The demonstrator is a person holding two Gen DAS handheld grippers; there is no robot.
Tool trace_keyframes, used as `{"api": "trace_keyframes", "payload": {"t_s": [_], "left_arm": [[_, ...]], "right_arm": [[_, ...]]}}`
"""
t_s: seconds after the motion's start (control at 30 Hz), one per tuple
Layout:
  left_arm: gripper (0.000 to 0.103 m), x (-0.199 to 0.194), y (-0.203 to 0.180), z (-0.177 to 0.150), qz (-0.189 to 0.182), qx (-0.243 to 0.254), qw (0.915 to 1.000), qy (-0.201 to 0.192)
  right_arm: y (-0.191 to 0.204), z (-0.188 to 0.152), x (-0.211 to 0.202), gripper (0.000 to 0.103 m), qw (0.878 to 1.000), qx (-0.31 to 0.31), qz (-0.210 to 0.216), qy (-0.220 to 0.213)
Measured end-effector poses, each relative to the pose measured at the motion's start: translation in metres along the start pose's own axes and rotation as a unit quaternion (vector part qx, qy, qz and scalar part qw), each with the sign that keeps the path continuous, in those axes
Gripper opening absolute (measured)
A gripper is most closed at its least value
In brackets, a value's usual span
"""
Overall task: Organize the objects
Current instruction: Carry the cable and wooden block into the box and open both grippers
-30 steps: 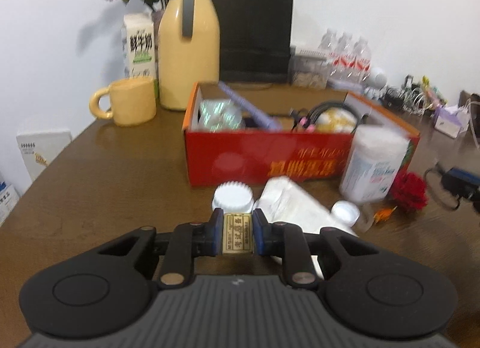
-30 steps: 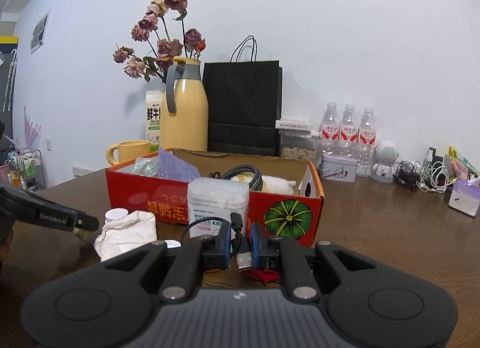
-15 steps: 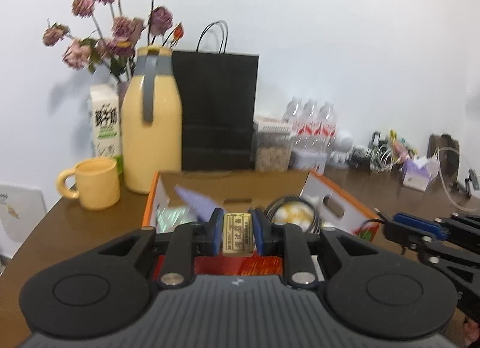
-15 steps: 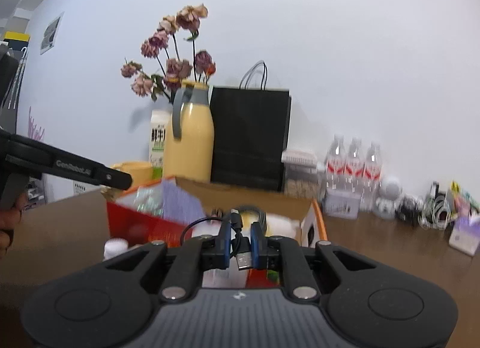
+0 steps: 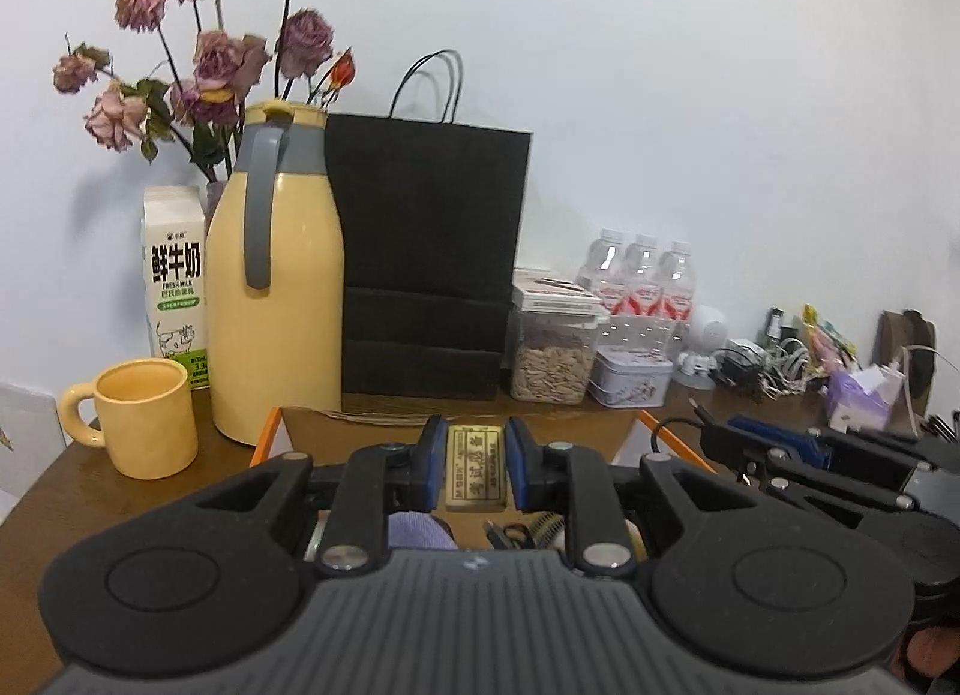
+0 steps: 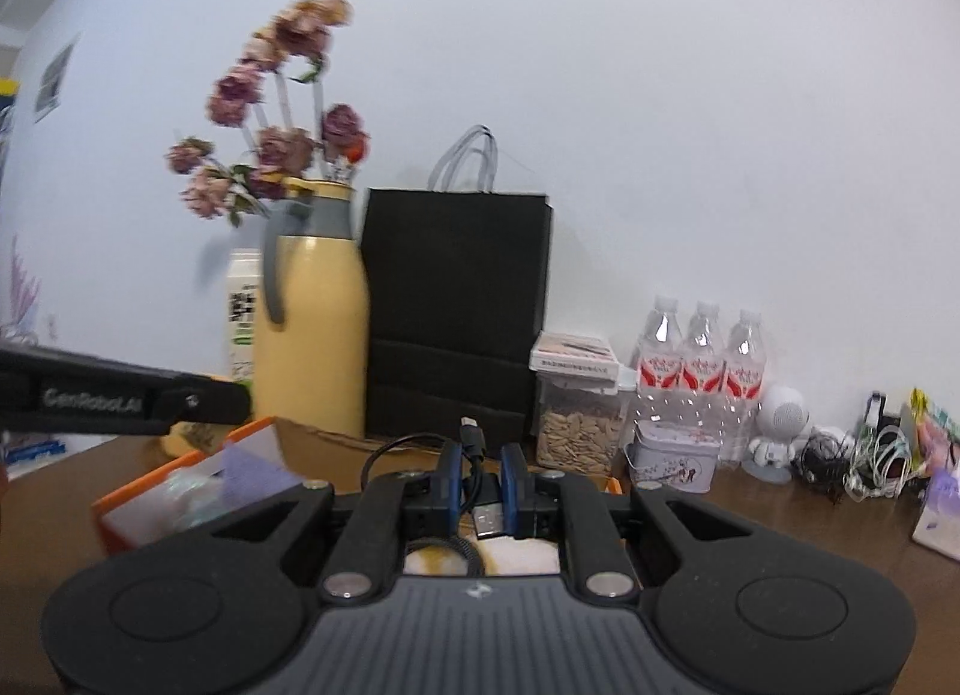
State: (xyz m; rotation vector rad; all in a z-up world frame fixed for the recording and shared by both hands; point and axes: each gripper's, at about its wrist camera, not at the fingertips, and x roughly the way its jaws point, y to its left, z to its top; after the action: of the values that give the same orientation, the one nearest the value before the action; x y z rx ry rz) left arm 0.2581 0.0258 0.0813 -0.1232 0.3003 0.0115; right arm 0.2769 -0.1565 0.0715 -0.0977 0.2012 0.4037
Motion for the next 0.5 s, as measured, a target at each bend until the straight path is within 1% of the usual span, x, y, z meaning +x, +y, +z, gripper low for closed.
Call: {"api": "trace_keyframes", "payload": {"t_s": [0.13, 0.2, 0.33, 0.5], "left_arm": [[0.021, 0.032, 0.006, 0.002, 0.015, -0.006, 0.9998, 0.012], [0.021, 0.046, 0.01, 0.002, 0.021, -0.012, 0.9995, 0.018], [0.021, 0.064, 0.011, -0.008, 0.028, -0.005, 0.9988, 0.041], [0.021, 0.071, 0.011, -0.019, 0.033, 0.006, 0.9978, 0.057]], "right_arm": [[-0.013, -0.008, 0.032, 0.012, 0.999, 0.024, -0.012, 0.018], [-0.02, -0.013, 0.043, 0.012, 0.999, 0.039, -0.007, 0.03], [-0.025, -0.023, 0.053, 0.012, 0.998, 0.041, -0.001, 0.052], [-0.024, -0.029, 0.057, 0.012, 0.997, 0.039, 0.006, 0.063]]}}
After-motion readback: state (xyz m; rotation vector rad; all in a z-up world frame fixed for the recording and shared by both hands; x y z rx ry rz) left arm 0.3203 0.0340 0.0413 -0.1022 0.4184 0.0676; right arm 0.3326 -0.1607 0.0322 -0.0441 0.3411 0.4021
